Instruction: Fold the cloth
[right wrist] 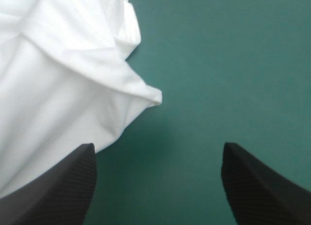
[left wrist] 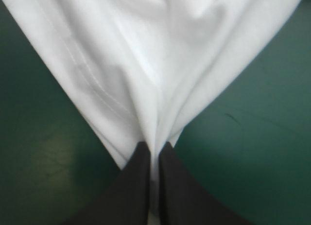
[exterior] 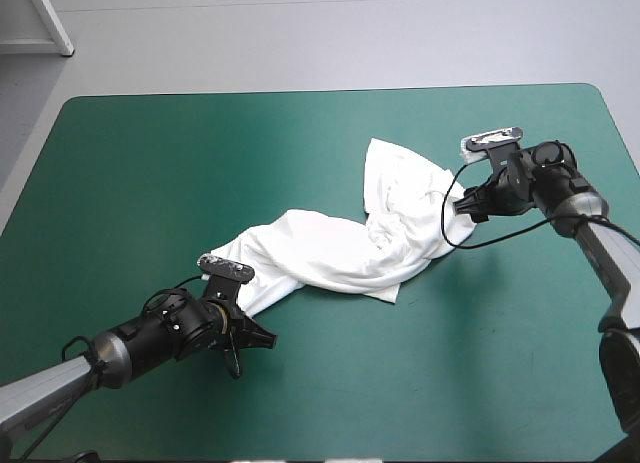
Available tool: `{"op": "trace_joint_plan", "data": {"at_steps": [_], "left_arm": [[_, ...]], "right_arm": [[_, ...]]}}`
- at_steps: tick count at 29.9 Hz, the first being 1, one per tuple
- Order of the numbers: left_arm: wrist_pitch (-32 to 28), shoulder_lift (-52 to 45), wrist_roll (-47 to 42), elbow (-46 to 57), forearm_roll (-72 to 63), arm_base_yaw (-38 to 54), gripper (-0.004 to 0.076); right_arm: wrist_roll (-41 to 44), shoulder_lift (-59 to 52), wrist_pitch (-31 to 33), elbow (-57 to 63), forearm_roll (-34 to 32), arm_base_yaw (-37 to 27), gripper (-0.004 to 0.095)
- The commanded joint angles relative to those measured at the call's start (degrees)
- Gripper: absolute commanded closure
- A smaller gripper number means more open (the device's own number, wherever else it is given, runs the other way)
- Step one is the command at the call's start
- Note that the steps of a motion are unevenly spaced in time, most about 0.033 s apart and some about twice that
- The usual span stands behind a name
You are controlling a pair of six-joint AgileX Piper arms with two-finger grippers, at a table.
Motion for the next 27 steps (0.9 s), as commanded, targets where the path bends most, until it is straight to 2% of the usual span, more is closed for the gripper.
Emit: {"op": "trace_joint_plan", "data": {"at_steps": [1, 6, 11, 15, 17, 22, 27], "left_arm": [[2.4, 1.2, -0.7, 1.7, -5.1, -0.1, 0.073], [2.4, 1.2, -0.7, 1.6, -6.7, -0.1, 0.0731], [2.3, 1.2, -0.7, 1.6, -7.3, -0.1, 0.073], [2.3, 1.2, -0.7, 1.6, -7.4, -0.1, 0.0731], [2.3, 1.2, -0.7, 1.6, -7.4, -0.1, 0.0731], [1.9, 1.2, -0.9, 1.4, -6.7, -0.1, 0.0731], [4.5, 0.1, -1.1, -2.6, -3.3, -0.1, 0.0732]], "right_arm": [[-4.7, 1.9, -2.1, -4.2, 5.7, -4.2, 0.0239], [-13.0, 7.6, -3.4, -5.5, 19.4, -9.5, 0.0239], [-19.5, 11.1, -5.0, -5.5, 27.6, -10.1, 0.0258], [-21.2, 13.3, -4.6, -5.6, 30.2, -9.8, 0.042], [-21.4, 13.9, -4.2, -5.6, 30.7, -9.5, 0.0545], [-23.3, 13.7, -4.4, -5.5, 31.6, -9.4, 0.0927], [-23.0, 9.3, -4.2, -5.5, 31.5, -9.4, 0.0923]]}}
